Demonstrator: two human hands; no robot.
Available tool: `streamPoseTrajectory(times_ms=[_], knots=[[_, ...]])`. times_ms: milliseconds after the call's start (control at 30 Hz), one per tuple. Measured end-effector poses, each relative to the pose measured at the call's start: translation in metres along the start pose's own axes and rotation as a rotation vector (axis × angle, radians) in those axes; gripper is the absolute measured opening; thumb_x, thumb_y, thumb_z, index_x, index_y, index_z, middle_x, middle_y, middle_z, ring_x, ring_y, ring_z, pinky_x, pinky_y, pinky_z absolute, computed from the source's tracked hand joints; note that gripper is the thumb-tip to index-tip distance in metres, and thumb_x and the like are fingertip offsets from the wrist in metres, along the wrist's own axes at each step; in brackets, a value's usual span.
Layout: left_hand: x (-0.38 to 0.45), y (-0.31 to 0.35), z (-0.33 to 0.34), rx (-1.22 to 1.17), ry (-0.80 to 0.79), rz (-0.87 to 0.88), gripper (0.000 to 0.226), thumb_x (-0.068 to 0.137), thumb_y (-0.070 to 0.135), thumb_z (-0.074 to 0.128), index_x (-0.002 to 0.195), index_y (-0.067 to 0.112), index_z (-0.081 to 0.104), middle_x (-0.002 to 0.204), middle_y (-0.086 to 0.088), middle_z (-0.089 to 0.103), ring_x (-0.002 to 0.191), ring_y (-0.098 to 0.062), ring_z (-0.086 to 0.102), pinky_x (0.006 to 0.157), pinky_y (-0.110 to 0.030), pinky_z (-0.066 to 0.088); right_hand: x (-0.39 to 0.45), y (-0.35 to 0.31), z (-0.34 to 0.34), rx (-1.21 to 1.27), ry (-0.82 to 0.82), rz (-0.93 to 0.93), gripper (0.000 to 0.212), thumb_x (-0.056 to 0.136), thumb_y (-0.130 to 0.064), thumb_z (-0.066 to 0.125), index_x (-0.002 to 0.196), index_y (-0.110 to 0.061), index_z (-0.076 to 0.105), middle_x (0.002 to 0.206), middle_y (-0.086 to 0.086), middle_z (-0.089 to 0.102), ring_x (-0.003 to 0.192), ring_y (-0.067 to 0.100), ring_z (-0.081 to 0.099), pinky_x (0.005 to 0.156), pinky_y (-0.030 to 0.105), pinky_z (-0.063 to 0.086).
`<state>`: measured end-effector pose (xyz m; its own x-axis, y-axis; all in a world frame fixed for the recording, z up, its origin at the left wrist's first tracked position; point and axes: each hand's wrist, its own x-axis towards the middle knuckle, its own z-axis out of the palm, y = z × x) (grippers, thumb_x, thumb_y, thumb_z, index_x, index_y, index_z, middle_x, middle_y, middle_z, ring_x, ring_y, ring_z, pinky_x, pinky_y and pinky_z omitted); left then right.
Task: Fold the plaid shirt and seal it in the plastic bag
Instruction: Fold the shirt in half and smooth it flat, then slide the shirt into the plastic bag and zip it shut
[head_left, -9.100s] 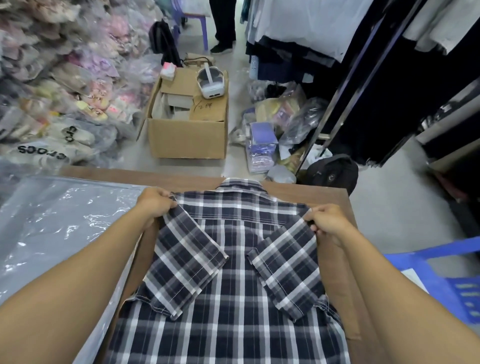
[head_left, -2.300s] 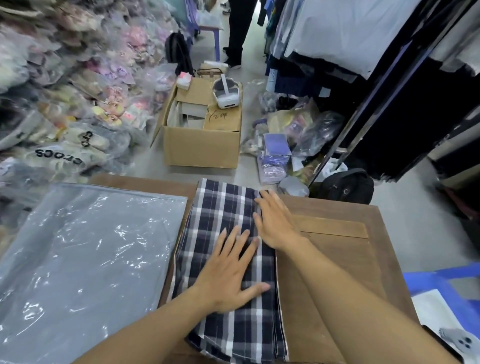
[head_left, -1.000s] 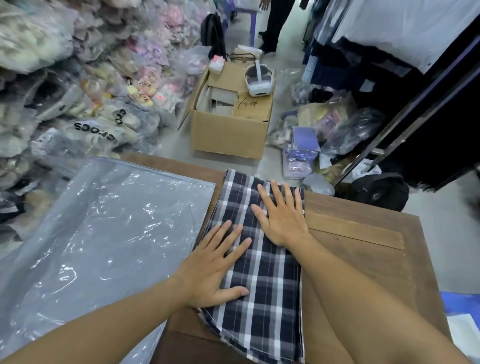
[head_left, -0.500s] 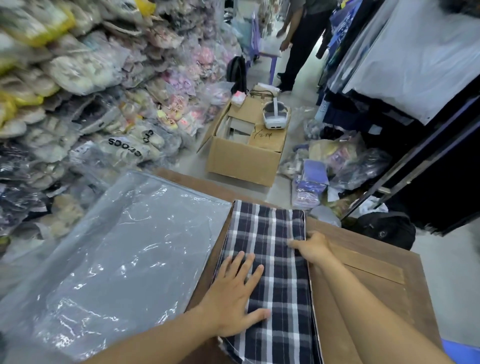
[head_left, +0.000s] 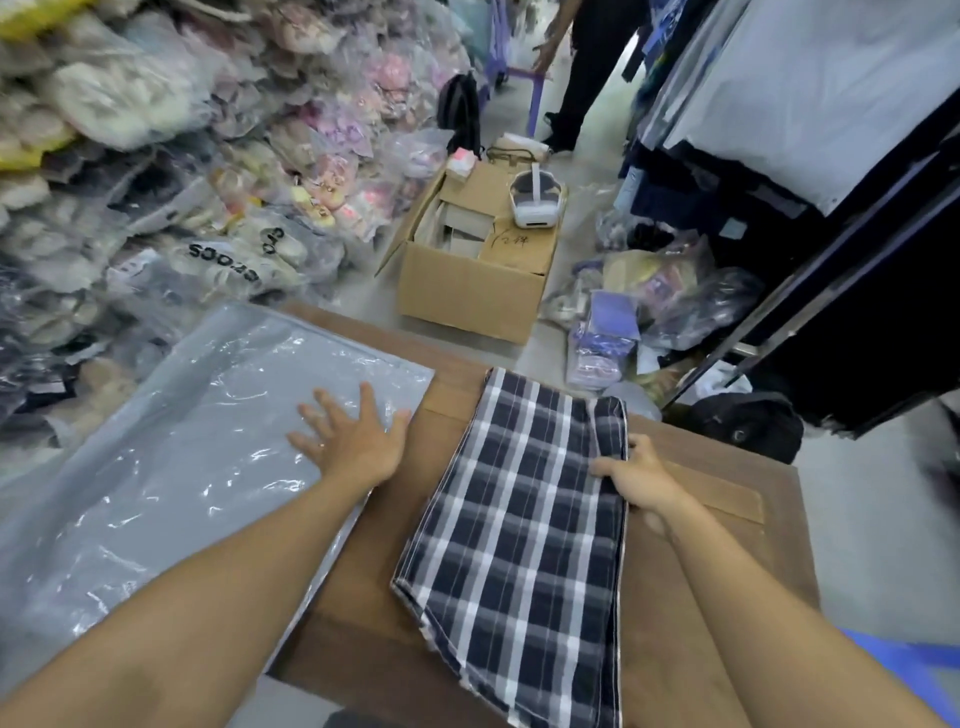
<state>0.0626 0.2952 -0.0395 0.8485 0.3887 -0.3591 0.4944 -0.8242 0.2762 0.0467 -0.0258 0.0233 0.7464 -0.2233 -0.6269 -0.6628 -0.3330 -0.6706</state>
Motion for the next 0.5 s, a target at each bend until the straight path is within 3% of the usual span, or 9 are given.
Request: streamPoseTrajectory(times_ms=[100, 200, 267, 400, 500], knots=[[-0.009, -0.008, 0.009, 0.107, 0.009, 0.159, 0.082, 0.085, 0.08, 0.028, 0.152, 0.037, 0.009, 0.162, -0.022, -0.012, 0.147, -0.044, -0.016, 0.113, -0.065, -0.007, 0.0, 0.004, -0.013, -0.06, -0.047, -0.028, 0.043, 0.093, -0.004, 0.065, 0.125, -0.017, 0.039, 0.105, 0.013, 0.066, 0.087, 0.029, 0.07, 0.07, 0.044, 0.06], [-0.016, -0.025, 0.003, 0.103, -0.027, 0.342, 0.079, 0.083, 0.079, 0.031, 0.152, 0.042, 0.014, 0.165, -0.013, -0.011, 0.149, -0.037, -0.016, 0.115, -0.058, -0.012, 0.004, 0.007, -0.034, -0.151, -0.153, -0.058, 0.04, 0.091, -0.003, 0.068, 0.121, -0.017, 0.045, 0.108, 0.019, 0.07, 0.093, 0.039, 0.072, 0.08, 0.052, 0.06], [-0.022, -0.04, -0.004, 0.074, -0.05, 0.474, 0.077, 0.08, 0.078, 0.026, 0.147, 0.041, 0.03, 0.166, -0.008, -0.002, 0.151, -0.031, -0.012, 0.118, -0.053, -0.011, 0.005, 0.008, -0.05, -0.219, -0.238, -0.081, 0.038, 0.091, 0.0, 0.067, 0.119, -0.017, 0.048, 0.109, 0.021, 0.071, 0.096, 0.04, 0.072, 0.085, 0.054, 0.058], [-0.036, -0.062, -0.017, 0.03, -0.023, 0.607, 0.059, 0.087, 0.075, 0.027, 0.107, 0.029, 0.058, 0.156, -0.009, 0.03, 0.148, -0.026, 0.014, 0.12, -0.047, 0.005, 0.007, 0.005, -0.075, -0.453, -0.397, -0.141, 0.036, 0.088, 0.003, 0.067, 0.114, -0.02, 0.055, 0.111, 0.019, 0.07, 0.103, 0.04, 0.068, 0.093, 0.055, 0.054], [-0.05, -0.066, -0.015, 0.067, 0.171, 0.592, 0.057, 0.086, 0.076, 0.032, 0.074, 0.022, 0.05, 0.12, -0.005, 0.054, 0.115, -0.026, 0.045, 0.105, -0.042, 0.029, 0.007, -0.002, -0.077, -0.689, -0.431, -0.188, 0.039, 0.084, -0.008, 0.069, 0.112, -0.032, 0.056, 0.116, 0.004, 0.069, 0.111, 0.029, 0.066, 0.099, 0.047, 0.051]])
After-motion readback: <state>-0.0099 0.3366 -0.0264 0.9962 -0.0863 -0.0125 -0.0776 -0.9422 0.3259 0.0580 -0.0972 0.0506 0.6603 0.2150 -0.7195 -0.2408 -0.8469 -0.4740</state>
